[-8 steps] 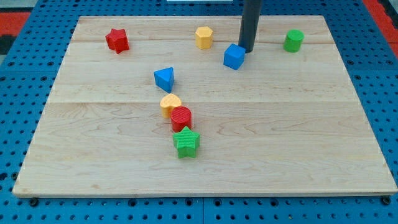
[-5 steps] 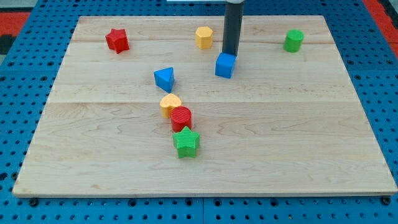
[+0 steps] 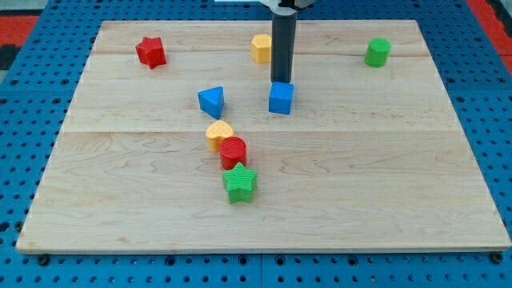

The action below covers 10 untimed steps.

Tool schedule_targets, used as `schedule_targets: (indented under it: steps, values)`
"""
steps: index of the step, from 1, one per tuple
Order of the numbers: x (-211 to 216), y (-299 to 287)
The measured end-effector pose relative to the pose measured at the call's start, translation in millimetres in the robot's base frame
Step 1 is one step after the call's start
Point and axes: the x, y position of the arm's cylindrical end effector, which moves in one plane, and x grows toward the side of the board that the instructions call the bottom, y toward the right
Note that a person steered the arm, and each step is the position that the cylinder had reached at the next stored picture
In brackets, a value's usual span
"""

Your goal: Move the blue triangle towards the left center of the board

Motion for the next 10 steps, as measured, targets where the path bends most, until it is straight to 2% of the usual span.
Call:
schedule_targets:
  steps: [2,4,6,7,8,9,10]
  values:
    - [0.0,-21.5]
    - [6.2,-76.0]
    - [7.9,-103.9]
    - [27.5,-110.2]
    - [27.1,-110.2]
    - [22.8,-74.3]
    - [23.3,-65.0]
